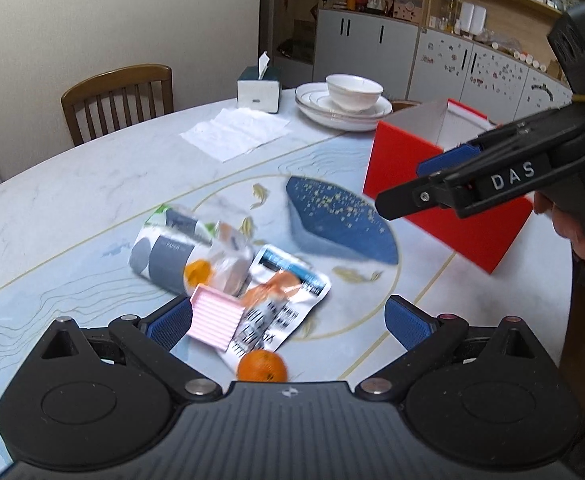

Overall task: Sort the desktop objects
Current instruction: 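Withdraw both tools from the box back toward the table items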

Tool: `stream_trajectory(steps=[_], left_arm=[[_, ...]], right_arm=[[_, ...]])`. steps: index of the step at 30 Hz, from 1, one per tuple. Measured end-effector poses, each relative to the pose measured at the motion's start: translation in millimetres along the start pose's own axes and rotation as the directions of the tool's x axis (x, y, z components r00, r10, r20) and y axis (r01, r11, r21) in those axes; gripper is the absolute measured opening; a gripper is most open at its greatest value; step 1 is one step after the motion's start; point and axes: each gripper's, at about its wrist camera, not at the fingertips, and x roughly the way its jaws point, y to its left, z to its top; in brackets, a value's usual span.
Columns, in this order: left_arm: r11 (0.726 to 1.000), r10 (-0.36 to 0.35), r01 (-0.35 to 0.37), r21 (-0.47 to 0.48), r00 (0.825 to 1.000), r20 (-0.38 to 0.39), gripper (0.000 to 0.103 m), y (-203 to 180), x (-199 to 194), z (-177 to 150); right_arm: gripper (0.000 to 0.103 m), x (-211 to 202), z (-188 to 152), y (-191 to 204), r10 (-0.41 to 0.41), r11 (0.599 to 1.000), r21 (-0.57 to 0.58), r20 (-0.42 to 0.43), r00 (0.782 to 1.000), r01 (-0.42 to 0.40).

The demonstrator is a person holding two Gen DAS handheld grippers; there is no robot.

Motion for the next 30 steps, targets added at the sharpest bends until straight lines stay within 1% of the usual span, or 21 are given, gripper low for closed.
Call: stream_trajectory(steps=[5,11,18,23,30], left_arm=[[1.000,-0.011,0.012,0.024,1.000,-0.020,0.103,6.6,9.2,-13.3],[0.999,-0.007,0.009,0.040,0.999,-0.035,0.103,12.6,20.7,-25.1],[0.997,-0.001,0.005,0.076,0.999,-0.049,0.102,13.7,32.5,-32.9],[0.996,0.003,0.001,0.085,0.999,-0.051,0.102,14.3,37.6,-35.4],[0.997,0.011,-0.006,0.072,0.998,-0.067,0.087,17.6,44.2,-37.3]], right_arm=[[0.078,17.6,-3.1,7.5,-0.005,1.000,0.001,-0.021,1.000,0.005],[0.078,37.4,-6.0,13.7,-0.005,1.000,-0.002,-0.048,0.999,0.005],[0.078,61.9,-8.0,24.4,0.000,0.999,-0.051,-0.078,0.997,-0.004],[0.075,80.9,-6.4,31.2,0.012,0.996,-0.082,-0.104,0.994,-0.021],[0.074,101.6,-2.9,37.0,0.013,0.995,-0.099,-0.129,0.992,-0.026]])
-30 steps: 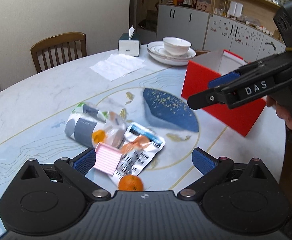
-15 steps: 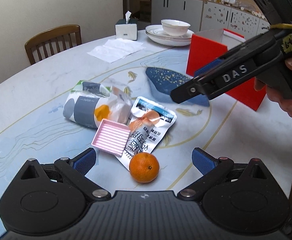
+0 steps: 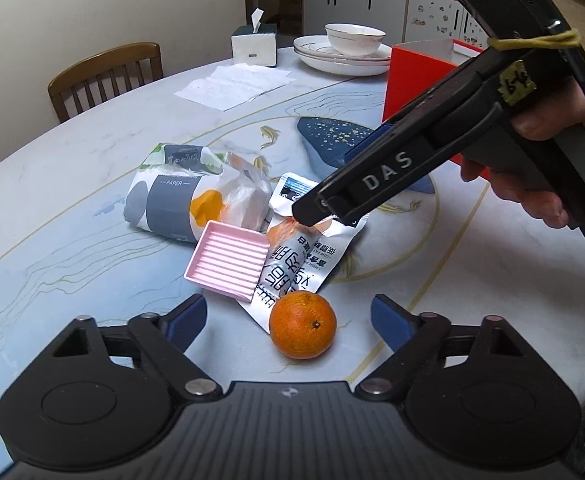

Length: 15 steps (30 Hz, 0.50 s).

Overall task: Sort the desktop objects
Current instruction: 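Withdraw both tools from the box back toward the table items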

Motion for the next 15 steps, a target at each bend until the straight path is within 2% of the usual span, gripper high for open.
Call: stream_trajectory(steps=[7,9,10,15], left_arm=[[1.000,0.028,-0.028,0.006,1.000,-0.010,0.072,-0.8,1.9,-2.2],[0.999,0.032,-0.032,0.005,0.999,-0.010,0.070,-1.1,1.8,-2.6],[0.999,0.035,-0.035,0.005,0.999,-0.009,0.067,-1.2,1.5,-2.8],[0.999,0.040,-0.040,0.006,0.999,-0.017,0.060,-1.4,0.9,-4.0]], right_arm=[[0.071,11.5,4.3,8.5,0.005,1.000,-0.024,-0.006,1.000,-0.005],[0.065,14.3,5.7,9.7,0.009,1.000,-0.021,-0.008,1.000,-0.009],[0.057,15.7,6.2,10.1,0.008,1.000,-0.018,-0.011,1.000,-0.009],[0.042,19.7,2.0,12.3,0.012,1.000,-0.009,-0.023,1.000,-0.012]])
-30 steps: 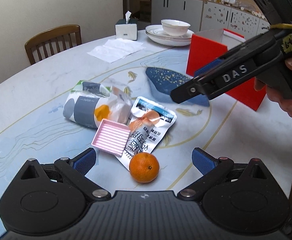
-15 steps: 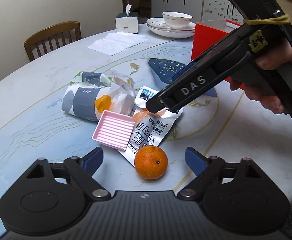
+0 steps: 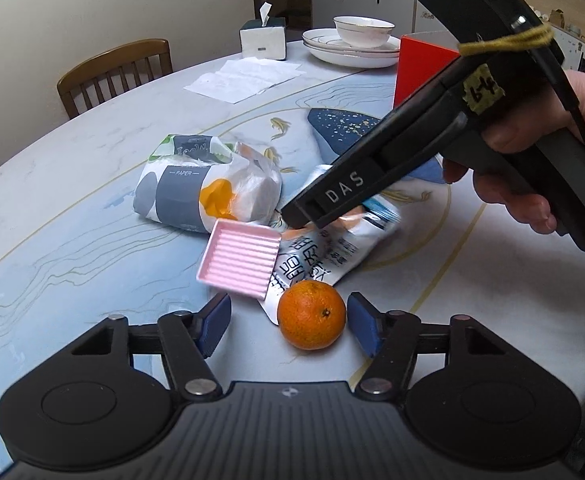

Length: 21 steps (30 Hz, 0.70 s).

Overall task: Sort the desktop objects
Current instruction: 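Withdraw both tools from the box back toward the table items, then grasp the orange with left tool while right tool grasps the sausage snack pouch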

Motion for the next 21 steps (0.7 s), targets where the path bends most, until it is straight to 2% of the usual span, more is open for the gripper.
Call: stream_trajectory(steps=[2,4,9,13,17,21], left_arm=[[1.000,0.004,-0.004,0.002,1.000,-0.006,0.059,0.0,0.7,-0.3],[1.000,0.005,-0.005,0.004,1.000,-0.006,0.058,-0.2,0.3,-0.6],[1.000,-0.001,0.001,0.011,1.000,-0.008,0.051,-1.4,0.8,-0.2],[1.000,-0.014,0.014,0.017,1.000,-0.007,0.049,-4.5,1.1,1.4],[0.999,-0.024,0.024,0.023,1.000,-0.012,0.047,-6.3,1.9,0.4],[0.999,-0.027,0.027,0.023,1.000,-0.013,0.047,-6.5,2.7,0.4]], right_arm=[[0.031,-1.3,-2.7,1.7,-0.020,1.000,-0.017,0.009,1.000,0.020],[0.027,-3.2,-4.1,-1.0,-0.017,1.000,-0.002,0.010,1.000,0.017],[0.025,-11.1,-13.5,-8.9,-0.022,1.000,0.019,0.011,1.000,0.022],[0.011,-19.0,-22.6,-16.8,-0.052,0.998,0.037,-0.003,0.999,0.052],[0.013,-31.5,-38.0,-30.4,-0.073,0.995,0.072,-0.016,0.997,0.074],[0.022,-42.4,-45.7,-34.8,-0.081,0.994,0.070,-0.019,0.997,0.082]])
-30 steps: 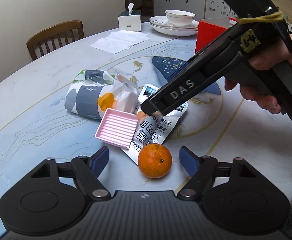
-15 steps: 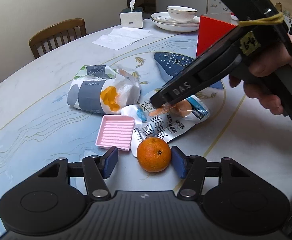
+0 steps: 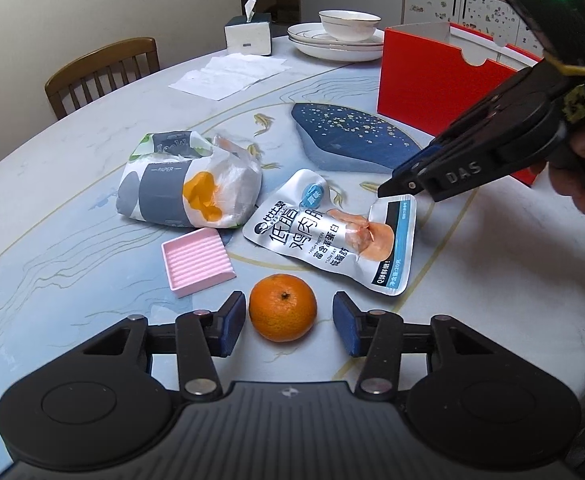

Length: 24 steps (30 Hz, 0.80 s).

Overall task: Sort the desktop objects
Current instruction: 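Grasp the orange with left tool while right tool grasps the sausage snack pouch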

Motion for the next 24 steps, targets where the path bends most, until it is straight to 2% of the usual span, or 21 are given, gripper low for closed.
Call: stream_trajectory(steps=[2,5,8,10,12,20,24], left_arm=[[1.000,0.000,0.000,0.001,1.000,-0.002,0.047,-0.3,0.3,0.2],[1.000,0.002,-0.002,0.003,1.000,-0.003,0.047,-0.6,-0.3,-0.1],[1.000,0.004,-0.004,0.003,1.000,-0.002,0.047,-0.1,-1.1,-0.3],[1.000,0.004,-0.004,0.002,1.000,-0.002,0.047,0.3,-1.5,-0.8],[1.000,0.004,-0.004,-0.001,1.000,-0.001,0.047,1.2,-1.9,-1.4],[1.000,0.008,-0.008,-0.012,1.000,-0.004,0.047,4.4,-2.1,-5.3],[1.000,0.003,-0.003,-0.009,1.000,-0.002,0.047,3.3,-1.6,-5.1]], right_arm=[[0.025,-5.6,2.7,1.5,0.009,1.000,0.002,0.020,1.000,-0.009],[0.039,-11.2,10.4,7.9,0.037,0.999,0.000,0.051,0.998,-0.037],[0.047,-10.4,17.1,17.7,0.066,0.998,-0.022,0.059,0.996,-0.065],[0.059,-7.2,19.8,25.5,0.083,0.995,-0.050,0.054,0.995,-0.081],[0.063,-3.6,21.0,32.8,0.097,0.993,-0.078,0.046,0.994,-0.093],[0.063,13.1,16.3,52.5,0.119,0.980,-0.158,-0.031,0.992,-0.123],[0.065,19.4,13.2,55.3,0.094,0.979,-0.180,-0.033,0.995,-0.098]])
